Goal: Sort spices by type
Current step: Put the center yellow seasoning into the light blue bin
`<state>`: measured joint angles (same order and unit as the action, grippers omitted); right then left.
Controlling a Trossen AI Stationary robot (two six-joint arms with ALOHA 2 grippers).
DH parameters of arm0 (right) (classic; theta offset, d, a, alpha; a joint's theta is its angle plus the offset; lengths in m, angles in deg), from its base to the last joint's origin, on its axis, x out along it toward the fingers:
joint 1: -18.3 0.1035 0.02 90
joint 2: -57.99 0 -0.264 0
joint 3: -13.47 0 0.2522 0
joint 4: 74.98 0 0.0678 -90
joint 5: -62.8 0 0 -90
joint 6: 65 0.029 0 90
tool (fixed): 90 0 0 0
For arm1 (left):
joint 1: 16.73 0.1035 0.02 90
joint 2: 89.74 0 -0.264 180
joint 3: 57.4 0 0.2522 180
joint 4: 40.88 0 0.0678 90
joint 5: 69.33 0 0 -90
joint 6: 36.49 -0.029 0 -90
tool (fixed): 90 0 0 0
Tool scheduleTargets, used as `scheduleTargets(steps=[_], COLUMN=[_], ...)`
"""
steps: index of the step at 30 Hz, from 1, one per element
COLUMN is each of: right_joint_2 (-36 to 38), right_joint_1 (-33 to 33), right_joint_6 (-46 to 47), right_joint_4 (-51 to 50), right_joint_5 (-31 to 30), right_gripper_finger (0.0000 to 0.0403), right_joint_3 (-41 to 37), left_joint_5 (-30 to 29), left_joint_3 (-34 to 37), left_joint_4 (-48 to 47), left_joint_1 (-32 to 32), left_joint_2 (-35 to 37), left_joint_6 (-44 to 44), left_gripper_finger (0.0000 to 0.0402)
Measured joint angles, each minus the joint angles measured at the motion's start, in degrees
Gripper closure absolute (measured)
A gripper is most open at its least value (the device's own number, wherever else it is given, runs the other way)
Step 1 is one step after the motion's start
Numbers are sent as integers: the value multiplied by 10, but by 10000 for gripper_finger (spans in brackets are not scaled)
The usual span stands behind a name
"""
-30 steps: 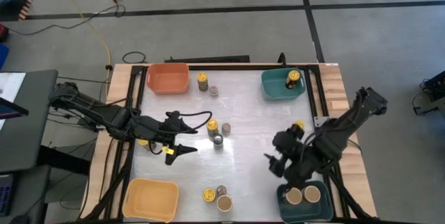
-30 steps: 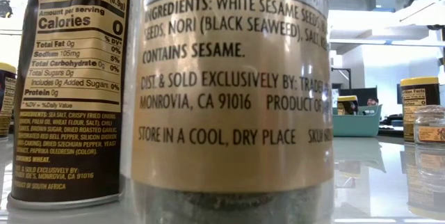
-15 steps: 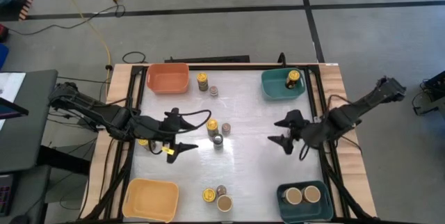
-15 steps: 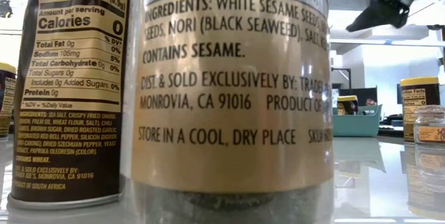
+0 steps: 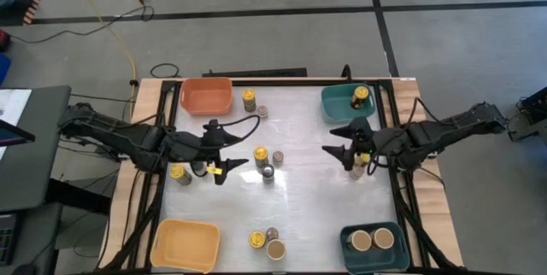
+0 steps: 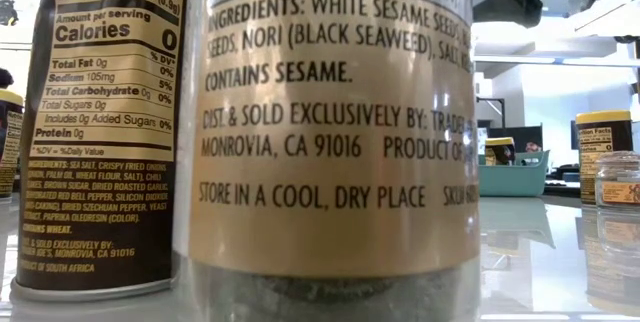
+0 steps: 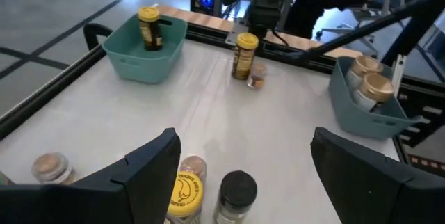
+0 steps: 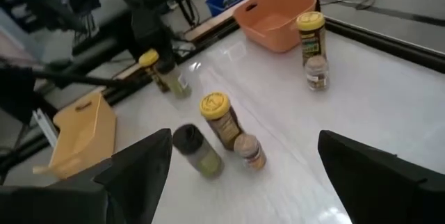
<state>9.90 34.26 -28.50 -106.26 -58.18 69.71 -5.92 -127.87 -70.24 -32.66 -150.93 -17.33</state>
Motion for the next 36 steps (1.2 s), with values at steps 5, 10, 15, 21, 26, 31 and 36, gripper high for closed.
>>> scheduleTargets(steps=[5, 10, 15, 21, 26, 31, 36], right_joint_2=[0, -17, -61, -130, -186, -264, -372], right_joint_1=[-13, -34, -56, -77, -90, -106, -127], right_joint_6=[19, 21, 21, -15, -61, -118, -176], right_joint_4=[1, 7, 56, 155, 219, 161, 47], right_joint_5=[0, 0, -1, 14, 30, 99, 158], right_gripper_finger=[17, 17, 17, 17, 17, 23, 26], right_joint_3=[0, 0, 0, 0, 7, 87, 222], left_joint_5=[0, -24, -19, -17, -15, -20, -22], left_joint_3=[0, 0, 0, 0, 0, 5, 74], left_joint_4=[0, -10, -34, -55, -83, -91, -43], left_joint_1=[16, 38, 63, 81, 85, 87, 89], left_joint_2=[0, 0, 0, 0, 0, 7, 63], left_joint_6=[-1, -26, -29, -84, -118, -114, -90], left_gripper_finger=[91, 86, 54, 29, 29, 29, 29])
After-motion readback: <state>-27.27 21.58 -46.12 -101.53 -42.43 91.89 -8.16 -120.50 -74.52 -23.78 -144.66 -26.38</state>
